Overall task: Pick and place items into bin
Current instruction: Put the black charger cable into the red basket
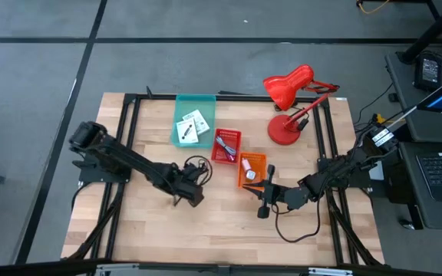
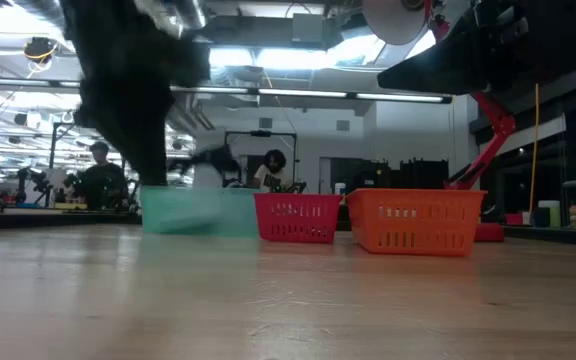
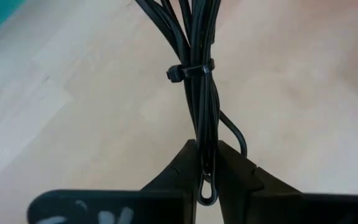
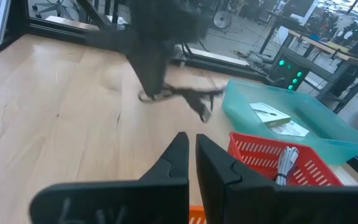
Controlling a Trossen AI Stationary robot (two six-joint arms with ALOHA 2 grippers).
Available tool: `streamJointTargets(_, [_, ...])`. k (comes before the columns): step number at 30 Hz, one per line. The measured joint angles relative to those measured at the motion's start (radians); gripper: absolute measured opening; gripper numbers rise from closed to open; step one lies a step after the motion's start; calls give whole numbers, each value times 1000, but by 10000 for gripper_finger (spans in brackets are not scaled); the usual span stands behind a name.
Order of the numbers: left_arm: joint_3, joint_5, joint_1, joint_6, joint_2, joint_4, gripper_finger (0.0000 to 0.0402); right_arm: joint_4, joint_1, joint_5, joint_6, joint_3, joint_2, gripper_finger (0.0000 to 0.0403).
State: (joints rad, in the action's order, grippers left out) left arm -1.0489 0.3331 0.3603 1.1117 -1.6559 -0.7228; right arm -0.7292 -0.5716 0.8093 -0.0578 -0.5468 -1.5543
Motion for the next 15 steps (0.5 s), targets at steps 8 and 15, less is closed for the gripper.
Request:
streamJointTargets(8, [-2, 64, 91, -143, 153, -4, 28, 0, 0, 0, 0, 0, 0, 12])
streamJointTargets(15, [-2, 192, 130, -255, 211, 12, 28, 0, 0, 0, 1, 0, 0, 12])
